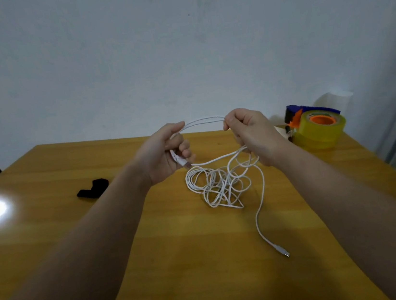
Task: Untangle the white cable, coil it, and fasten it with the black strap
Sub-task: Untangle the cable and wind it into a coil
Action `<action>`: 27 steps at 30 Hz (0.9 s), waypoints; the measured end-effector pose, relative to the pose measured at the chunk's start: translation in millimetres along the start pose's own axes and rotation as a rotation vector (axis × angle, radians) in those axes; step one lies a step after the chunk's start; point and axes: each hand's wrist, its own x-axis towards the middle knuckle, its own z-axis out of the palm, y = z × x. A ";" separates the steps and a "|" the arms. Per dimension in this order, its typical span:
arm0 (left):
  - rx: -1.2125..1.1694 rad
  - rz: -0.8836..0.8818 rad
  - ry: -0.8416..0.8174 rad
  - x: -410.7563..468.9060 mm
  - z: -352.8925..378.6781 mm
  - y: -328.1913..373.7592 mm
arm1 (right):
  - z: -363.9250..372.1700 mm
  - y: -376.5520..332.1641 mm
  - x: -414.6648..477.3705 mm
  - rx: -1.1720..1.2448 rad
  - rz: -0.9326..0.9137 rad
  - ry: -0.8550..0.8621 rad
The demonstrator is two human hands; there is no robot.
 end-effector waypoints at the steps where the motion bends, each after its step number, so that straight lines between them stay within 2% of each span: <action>1: -0.012 -0.033 -0.014 -0.7 -0.6 2.0 | 0.9 -1.5 1.2 -0.019 -0.013 -0.002; 5: 0.062 -0.141 -0.085 -5.2 -2.0 9.1 | 5.5 -6.4 5.6 -0.100 -0.064 -0.027; 8: -0.061 -0.024 -0.077 -3.4 -3.7 11.0 | 7.9 -9.9 9.8 0.010 0.015 0.022; 12: -0.212 0.114 0.007 -6.7 -5.5 13.7 | 7.9 -11.1 11.0 0.176 0.067 -0.082; 14: -0.122 0.153 0.074 -9.3 -6.1 17.4 | 5.0 -11.5 12.3 0.163 0.086 -0.147; 17: 0.205 0.204 0.224 -12.0 -10.9 27.7 | -3.7 -14.5 12.7 0.207 0.134 -0.304; 19: 0.313 0.168 0.182 -13.4 -10.7 34.3 | -8.8 -17.5 13.0 0.319 0.144 -0.335; 23: 0.323 0.085 0.066 -17.4 -4.5 36.9 | -5.4 -21.7 17.9 0.429 0.069 -0.259; 27: 0.355 0.095 0.095 -14.9 -2.7 37.6 | -3.3 -26.2 17.5 0.176 0.039 -0.289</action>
